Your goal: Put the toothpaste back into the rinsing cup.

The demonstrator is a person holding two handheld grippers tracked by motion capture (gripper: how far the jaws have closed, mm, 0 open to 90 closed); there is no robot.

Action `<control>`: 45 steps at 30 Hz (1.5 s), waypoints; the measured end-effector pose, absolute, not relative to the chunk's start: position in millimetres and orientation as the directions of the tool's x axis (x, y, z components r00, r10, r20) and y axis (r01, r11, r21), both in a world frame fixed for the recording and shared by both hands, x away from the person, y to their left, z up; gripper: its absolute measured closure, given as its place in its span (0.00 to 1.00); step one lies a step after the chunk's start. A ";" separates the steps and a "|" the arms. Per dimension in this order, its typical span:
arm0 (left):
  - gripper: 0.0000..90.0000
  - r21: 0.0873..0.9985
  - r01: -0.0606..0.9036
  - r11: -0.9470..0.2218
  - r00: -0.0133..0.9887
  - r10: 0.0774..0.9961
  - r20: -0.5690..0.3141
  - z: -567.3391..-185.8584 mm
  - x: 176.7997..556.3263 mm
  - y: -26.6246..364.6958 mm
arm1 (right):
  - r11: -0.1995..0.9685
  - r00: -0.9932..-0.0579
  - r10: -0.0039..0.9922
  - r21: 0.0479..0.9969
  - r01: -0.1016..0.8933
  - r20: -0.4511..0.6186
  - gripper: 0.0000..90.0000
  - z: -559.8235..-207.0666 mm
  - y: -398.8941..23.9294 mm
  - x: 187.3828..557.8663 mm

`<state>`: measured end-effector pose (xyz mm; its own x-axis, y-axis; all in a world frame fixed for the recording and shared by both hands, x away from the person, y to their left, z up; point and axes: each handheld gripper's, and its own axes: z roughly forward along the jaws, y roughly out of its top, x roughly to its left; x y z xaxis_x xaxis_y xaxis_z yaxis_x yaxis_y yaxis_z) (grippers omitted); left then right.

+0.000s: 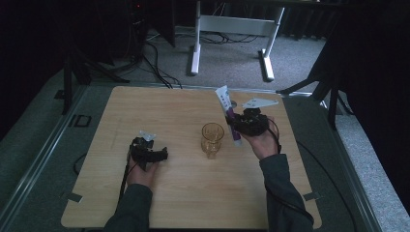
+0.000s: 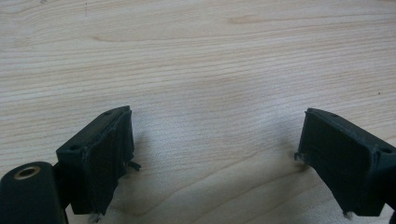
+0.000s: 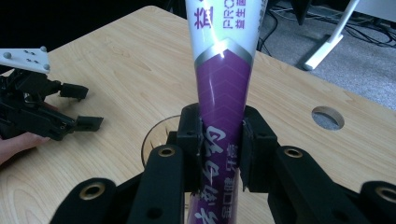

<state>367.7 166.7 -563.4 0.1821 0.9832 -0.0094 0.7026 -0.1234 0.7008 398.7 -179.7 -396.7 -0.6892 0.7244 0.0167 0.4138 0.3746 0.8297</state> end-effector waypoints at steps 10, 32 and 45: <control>0.12 0.701 0.703 -0.123 0.182 0.983 -0.010 -563.4 367.7 166.7 | 0.366 -0.687 0.727 0.835 0.411 0.019 0.81 -397.2 -176.0 402.1; 0.12 0.701 0.703 -0.123 0.182 0.983 -0.009 -563.4 367.7 166.7 | 0.326 -0.681 0.730 0.852 0.410 0.048 0.81 -396.0 -166.4 409.4; 0.12 0.701 0.703 -0.123 0.182 0.983 -0.009 -563.4 367.7 166.7 | 0.295 -0.677 0.733 0.865 0.405 0.066 0.81 -392.0 -160.2 414.5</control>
